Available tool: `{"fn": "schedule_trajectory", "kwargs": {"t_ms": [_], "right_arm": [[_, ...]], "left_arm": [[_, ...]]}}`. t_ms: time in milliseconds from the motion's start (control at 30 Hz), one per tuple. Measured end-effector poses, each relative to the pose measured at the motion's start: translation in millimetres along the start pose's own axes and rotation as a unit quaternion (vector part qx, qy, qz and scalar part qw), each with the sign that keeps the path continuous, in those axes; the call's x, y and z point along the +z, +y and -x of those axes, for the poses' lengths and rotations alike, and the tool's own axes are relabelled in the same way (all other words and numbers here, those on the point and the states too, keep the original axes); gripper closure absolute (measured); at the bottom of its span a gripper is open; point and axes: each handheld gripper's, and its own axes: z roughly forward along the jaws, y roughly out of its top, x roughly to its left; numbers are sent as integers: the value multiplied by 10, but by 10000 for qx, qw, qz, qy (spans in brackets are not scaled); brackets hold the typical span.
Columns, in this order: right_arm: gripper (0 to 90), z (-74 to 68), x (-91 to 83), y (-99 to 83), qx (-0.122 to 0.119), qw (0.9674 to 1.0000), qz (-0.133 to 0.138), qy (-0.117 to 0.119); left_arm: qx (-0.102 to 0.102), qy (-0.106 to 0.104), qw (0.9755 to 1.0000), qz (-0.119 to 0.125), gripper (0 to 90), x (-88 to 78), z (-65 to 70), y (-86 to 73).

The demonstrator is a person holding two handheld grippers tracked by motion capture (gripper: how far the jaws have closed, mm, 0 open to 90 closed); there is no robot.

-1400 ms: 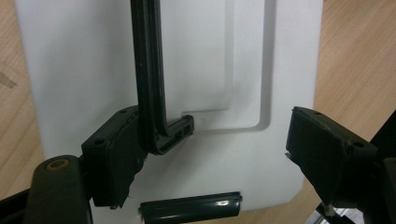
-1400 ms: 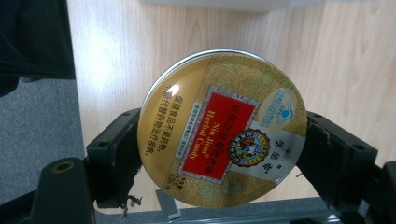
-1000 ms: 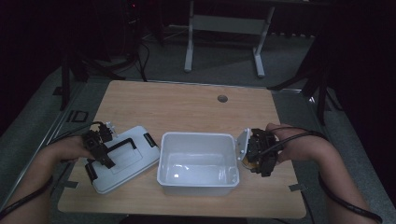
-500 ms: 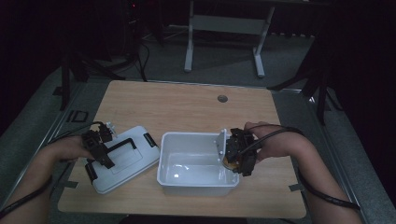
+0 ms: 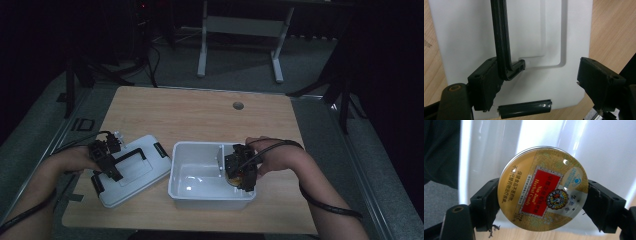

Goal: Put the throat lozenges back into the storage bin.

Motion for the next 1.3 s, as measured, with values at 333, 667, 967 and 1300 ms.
{"fn": "schedule_trajectory", "kwargs": {"t_ms": [333,667,967,1300], "right_arm": [[204,110,375,48,136,9994,-288,159],[204,172,634,87,203,9980,-530,272],[204,195,857,95,440,9950,-744,507],[202,227,955,97,690,9917,-876,632]], "left_arm": [[15,3,10000,-79,195,22,-2,7],[38,-76,10000,22,195,19,10,-2],[30,-124,9999,-1,195,42,7,-2],[43,-82,9999,-47,195,33,12,11]]}}
